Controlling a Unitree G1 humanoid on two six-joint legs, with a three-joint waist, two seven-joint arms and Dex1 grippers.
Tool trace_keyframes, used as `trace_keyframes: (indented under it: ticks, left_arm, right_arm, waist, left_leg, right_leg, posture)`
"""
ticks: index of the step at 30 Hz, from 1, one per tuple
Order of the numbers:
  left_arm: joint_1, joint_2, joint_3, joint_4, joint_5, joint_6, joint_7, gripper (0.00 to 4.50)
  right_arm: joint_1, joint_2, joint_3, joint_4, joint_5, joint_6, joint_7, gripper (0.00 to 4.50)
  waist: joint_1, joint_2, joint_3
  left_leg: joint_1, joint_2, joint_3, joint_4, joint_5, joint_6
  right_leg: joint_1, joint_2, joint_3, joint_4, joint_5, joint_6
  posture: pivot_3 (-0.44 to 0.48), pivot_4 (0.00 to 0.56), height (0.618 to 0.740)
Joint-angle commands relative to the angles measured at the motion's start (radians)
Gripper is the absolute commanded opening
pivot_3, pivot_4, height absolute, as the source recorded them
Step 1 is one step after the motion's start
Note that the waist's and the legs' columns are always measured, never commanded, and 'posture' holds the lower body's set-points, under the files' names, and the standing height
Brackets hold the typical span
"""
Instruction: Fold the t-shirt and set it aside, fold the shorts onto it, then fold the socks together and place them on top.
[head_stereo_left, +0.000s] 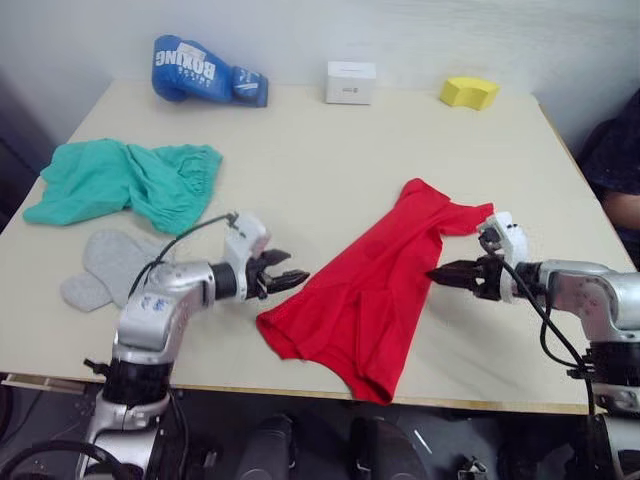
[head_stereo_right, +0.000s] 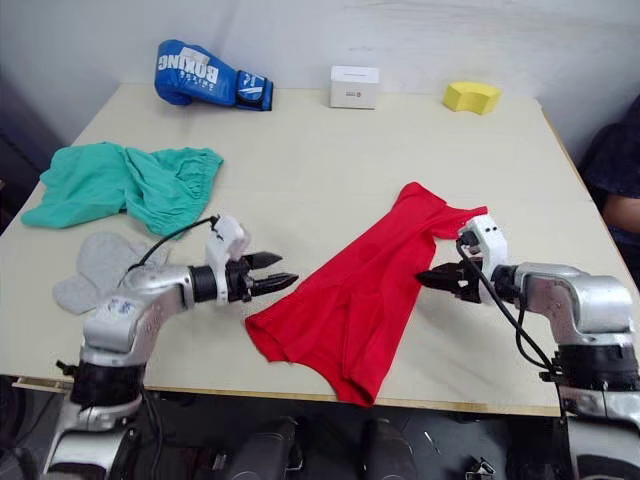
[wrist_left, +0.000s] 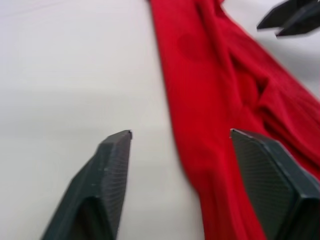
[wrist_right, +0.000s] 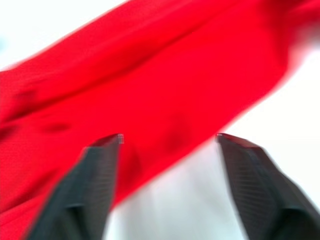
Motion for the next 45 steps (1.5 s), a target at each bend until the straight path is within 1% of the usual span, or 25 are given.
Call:
trace_keyframes:
  ticks: [1,3,5,8,10,12,15,17,18,20,22,24,25,26,31,32,34,37,38,42,45]
  left_arm:
    - [-0.151,-0.026,-0.117,0.244,0.065,-0.194,-0.086,4.21]
    - [-0.226,-0.050,-0.185,0.394,0.132,-0.321,-0.100,4.21]
    - [-0.300,-0.099,-0.229,0.552,0.183,-0.432,-0.100,4.21]
    - [-0.372,-0.163,-0.235,0.728,0.213,-0.532,-0.091,4.21]
    - [-0.414,-0.209,-0.255,0.846,0.248,-0.595,-0.091,4.21]
    - [-0.440,-0.240,-0.264,0.926,0.272,-0.639,-0.097,4.21]
    - [-0.466,-0.281,-0.264,1.006,0.288,-0.678,-0.110,4.21]
    - [-0.474,-0.302,-0.263,1.032,0.295,-0.686,-0.126,4.21]
    - [-0.474,-0.310,-0.263,1.040,0.299,-0.693,-0.129,4.03]
    - [-0.469,-0.319,-0.267,1.047,0.311,-0.704,-0.132,3.57]
    - [-0.462,-0.328,-0.269,1.053,0.325,-0.713,-0.123,3.01]
    - [-0.457,-0.334,-0.269,1.056,0.345,-0.718,-0.087,2.35]
    - [-0.455,-0.335,-0.266,1.058,0.352,-0.708,-0.070,2.08]
    - [-0.452,-0.338,-0.259,1.057,0.354,-0.702,-0.045,1.70]
    - [-0.405,-0.327,-0.209,1.018,0.342,-0.681,0.028,0.10]
    - [-0.387,-0.319,-0.198,0.996,0.340,-0.674,0.044,0.03]
    - [-0.344,-0.292,-0.180,0.929,0.347,-0.640,0.087,0.03]
    - [-0.276,-0.266,-0.140,0.794,0.330,-0.578,0.138,0.03]
    - [-0.250,-0.262,-0.122,0.741,0.320,-0.556,0.162,0.03]
    - [-0.169,-0.279,-0.034,0.573,0.282,-0.510,0.298,0.03]
    - [-0.118,-0.295,0.015,0.490,0.268,-0.501,0.394,0.03]
  right_arm:
    - [0.098,0.079,-0.149,-0.204,0.137,0.173,-0.065,4.48]
    - [0.157,0.115,-0.160,-0.288,0.147,0.194,-0.112,4.48]
    - [0.201,0.179,-0.165,-0.356,0.150,0.203,-0.175,4.48]
    - [0.240,0.240,-0.158,-0.412,0.150,0.212,-0.239,4.48]
    - [0.286,0.262,-0.112,-0.451,0.112,0.190,-0.300,4.48]
    - [0.309,0.280,-0.088,-0.469,0.083,0.176,-0.356,4.48]
    - [0.338,0.347,-0.070,-0.485,0.026,0.165,-0.468,4.48]
    - [0.373,0.343,-0.003,-0.515,0.014,0.140,-0.481,4.48]
    - [0.385,0.339,0.028,-0.525,0.010,0.127,-0.482,4.31]
    - [0.385,0.358,0.073,-0.516,-0.008,0.091,-0.502,3.84]
    - [0.366,0.394,0.093,-0.487,-0.026,0.057,-0.523,3.23]
    - [0.347,0.423,0.104,-0.471,-0.040,0.035,-0.541,2.46]
    - [0.342,0.431,0.110,-0.467,-0.045,0.026,-0.544,2.15]
    - [0.339,0.434,0.118,-0.462,-0.050,0.017,-0.545,1.77]
    - [0.324,0.420,0.139,-0.424,-0.071,-0.032,-0.536,0.01]
    - [0.317,0.410,0.140,-0.410,-0.075,-0.045,-0.529,0.00]
    - [0.285,0.397,0.116,-0.381,-0.061,-0.052,-0.511,0.00]
    - [0.159,0.448,-0.009,-0.311,0.023,-0.023,-0.510,0.00]
    - [0.125,0.435,-0.012,-0.284,0.029,-0.026,-0.496,0.00]
    - [0.045,0.344,0.060,-0.175,0.029,-0.045,-0.381,0.00]
    - [-0.032,0.312,0.118,-0.028,-0.005,-0.105,-0.315,0.00]
  waist:
    - [0.004,0.000,0.000]
    - [0.005,0.000,0.000]
    - [0.005,0.000,0.000]
    - [-0.001,0.000,0.000]
    - [-0.001,0.000,0.000]
    - [0.000,-0.001,-0.001]
    - [0.001,-0.006,-0.003]
    - [0.000,-0.008,-0.005]
    - [0.000,-0.008,-0.005]
    - [-0.001,-0.009,-0.006]
    - [-0.005,-0.012,-0.007]
    - [-0.011,-0.012,-0.008]
    - [-0.013,-0.012,-0.008]
    - [-0.013,-0.012,-0.008]
    - [-0.012,-0.012,-0.008]
    - [-0.014,-0.012,-0.008]
    - [-0.020,-0.012,-0.008]
    - [-0.035,-0.012,-0.008]
    - [-0.036,-0.010,-0.007]
    - [-0.030,-0.009,-0.006]
    - [-0.028,-0.009,-0.006]
  left_leg:
    - [0.000,0.000,0.000,0.000,0.000,0.000]
    - [0.000,0.000,0.000,0.000,0.000,0.000]
    - [0.000,-0.001,0.000,0.000,-0.001,0.001]
    - [-0.002,-0.001,0.002,0.000,-0.002,0.002]
    - [-0.004,-0.001,0.002,0.000,-0.002,0.002]
    - [-0.008,-0.001,0.003,0.000,-0.001,0.001]
    - [-0.008,-0.001,0.003,0.001,0.001,0.001]
    - [-0.006,-0.001,0.003,0.002,0.001,0.001]
    - [-0.004,-0.001,0.003,0.002,0.000,-0.001]
    - [-0.001,0.000,0.002,0.001,-0.001,-0.001]
    - [0.002,0.000,0.001,0.000,-0.002,-0.002]
    - [0.002,0.001,0.002,-0.001,-0.003,-0.002]
    - [0.002,0.001,0.002,-0.001,-0.003,-0.002]
    - [0.002,0.001,0.002,-0.001,-0.003,-0.002]
    - [0.002,0.001,0.002,0.000,-0.003,-0.001]
    - [0.002,0.001,0.002,-0.001,-0.003,-0.001]
    - [0.002,0.001,0.002,0.000,-0.003,-0.001]
    - [0.003,0.001,0.002,0.000,-0.003,-0.001]
    - [0.004,0.002,0.002,0.000,-0.003,-0.001]
    - [0.001,0.002,0.003,-0.001,-0.001,0.001]
    - [-0.001,0.002,0.004,-0.001,-0.001,0.002]
  right_leg:
    - [0.001,0.000,-0.001,0.000,0.000,0.000]
    - [0.001,0.000,-0.001,-0.001,0.000,0.000]
    - [0.001,0.000,0.000,-0.001,0.000,0.001]
    - [-0.001,0.000,0.001,-0.002,0.001,0.002]
    - [-0.005,0.000,0.001,-0.001,0.001,0.002]
    - [-0.010,0.000,0.001,0.001,0.001,0.002]
    - [-0.010,0.001,0.000,0.003,0.001,0.002]
    - [-0.008,0.000,0.001,0.004,0.002,0.003]
    - [-0.006,0.000,0.002,0.003,0.003,0.003]
    - [-0.001,0.000,0.001,-0.001,0.004,0.004]
    - [0.003,0.000,0.001,-0.004,0.004,0.004]
    - [0.003,0.000,0.001,-0.005,0.004,0.004]
    - [0.003,0.000,0.001,-0.005,0.004,0.004]
    - [0.003,0.000,0.001,-0.005,0.004,0.004]
    - [0.003,0.000,0.001,-0.005,0.004,0.004]
    - [0.003,0.000,0.001,-0.005,0.004,0.004]
    - [0.003,0.000,0.001,-0.004,0.004,0.004]
    - [0.003,0.000,0.002,-0.003,0.004,0.004]
    - [0.003,0.000,0.002,-0.002,0.004,0.004]
    - [-0.002,0.000,0.002,0.000,0.004,0.003]
    - [-0.004,0.001,0.002,-0.001,0.004,0.003]
  posture:
    - [0.000,0.150,0.740]
    - [0.000,0.150,0.740]
    - [0.000,0.150,0.740]
    - [0.000,0.150,0.740]
    - [0.000,0.150,0.740]
    - [0.000,0.150,0.740]
    - [0.000,0.150,0.740]
    - [0.000,0.150,0.740]
    - [0.000,0.150,0.740]
    - [0.000,0.150,0.740]
    - [0.000,0.150,0.740]
    - [0.000,0.150,0.740]
    - [0.000,0.150,0.740]
    - [0.000,0.150,0.740]
    - [0.000,0.150,0.740]
    - [0.000,0.150,0.740]
    - [0.000,0.150,0.740]
    - [0.000,0.150,0.740]
    - [0.000,0.150,0.740]
    - [0.000,0.150,0.740]
    - [0.000,0.150,0.740]
